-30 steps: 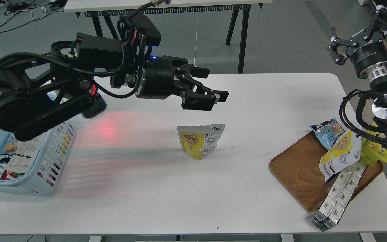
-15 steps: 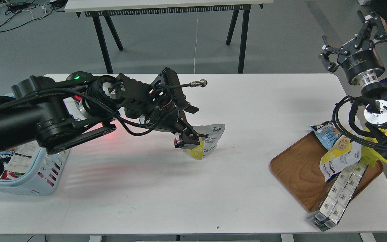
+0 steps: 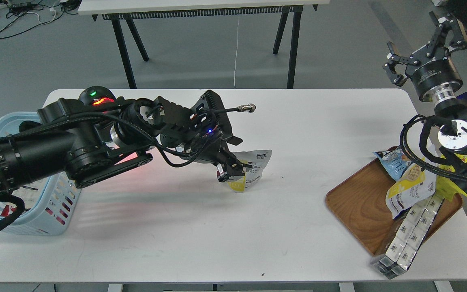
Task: Scan snack and place in basket
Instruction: 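Reach the left gripper to the yellow pouch and grasp it, then lift the yellow pouch and move it toward the barcode scanner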
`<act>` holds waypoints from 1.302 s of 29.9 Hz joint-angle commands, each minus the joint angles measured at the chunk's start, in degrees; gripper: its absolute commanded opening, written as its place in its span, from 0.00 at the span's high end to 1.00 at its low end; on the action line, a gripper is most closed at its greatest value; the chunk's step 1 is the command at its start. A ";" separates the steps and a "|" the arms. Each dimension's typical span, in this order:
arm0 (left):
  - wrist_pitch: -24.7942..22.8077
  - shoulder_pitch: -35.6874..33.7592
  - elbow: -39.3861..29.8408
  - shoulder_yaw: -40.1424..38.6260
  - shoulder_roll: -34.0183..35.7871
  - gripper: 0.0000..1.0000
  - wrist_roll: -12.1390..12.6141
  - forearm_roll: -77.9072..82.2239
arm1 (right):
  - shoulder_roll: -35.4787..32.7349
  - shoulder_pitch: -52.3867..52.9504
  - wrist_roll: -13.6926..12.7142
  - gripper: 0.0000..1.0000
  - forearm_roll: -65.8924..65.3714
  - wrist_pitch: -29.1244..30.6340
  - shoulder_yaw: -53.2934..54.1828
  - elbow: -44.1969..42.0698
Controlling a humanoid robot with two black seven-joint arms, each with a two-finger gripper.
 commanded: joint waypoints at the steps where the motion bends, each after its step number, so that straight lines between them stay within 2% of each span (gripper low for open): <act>1: -0.01 0.09 1.29 0.01 -0.28 0.55 0.00 -0.01 | -0.08 0.02 0.09 0.01 0.00 0.00 -0.01 -0.01; 4: -0.01 0.09 1.99 0.01 -0.28 0.59 0.00 -0.01 | -0.08 0.02 0.09 0.01 0.00 0.00 -0.01 -0.10; 10: -0.01 -0.35 2.00 -0.08 -0.10 0.81 -0.35 -0.01 | 0.00 0.02 0.09 0.01 0.00 0.00 -0.01 -0.10; 15: -0.01 -0.44 2.00 -0.08 -0.01 0.94 -3.25 -0.01 | 0.00 0.10 0.09 0.01 0.00 0.00 -0.01 -0.18; 18: -0.01 -0.26 1.91 -0.08 -0.10 0.99 -3.70 -0.01 | -0.08 0.10 0.09 0.01 0.00 0.00 -0.10 -0.27; 24: -0.01 -0.44 -0.02 -0.95 1.21 1.00 -3.96 -0.01 | -0.08 0.19 0.09 0.01 0.00 0.00 -0.28 -0.27; 30: -0.01 -0.53 -4.32 -4.11 6.92 1.00 -4.05 -0.01 | -0.08 0.19 0.09 0.01 0.00 0.00 -0.28 -0.36; 35: -0.01 -0.44 -7.05 -5.00 13.77 1.00 -7.56 -0.01 | -0.08 0.19 0.09 0.01 0.00 0.00 -0.19 -0.36; 39: -0.01 -0.09 -7.23 -6.23 18.34 1.00 -8.00 -0.01 | -0.08 0.19 0.09 0.01 0.00 0.00 -0.19 -0.36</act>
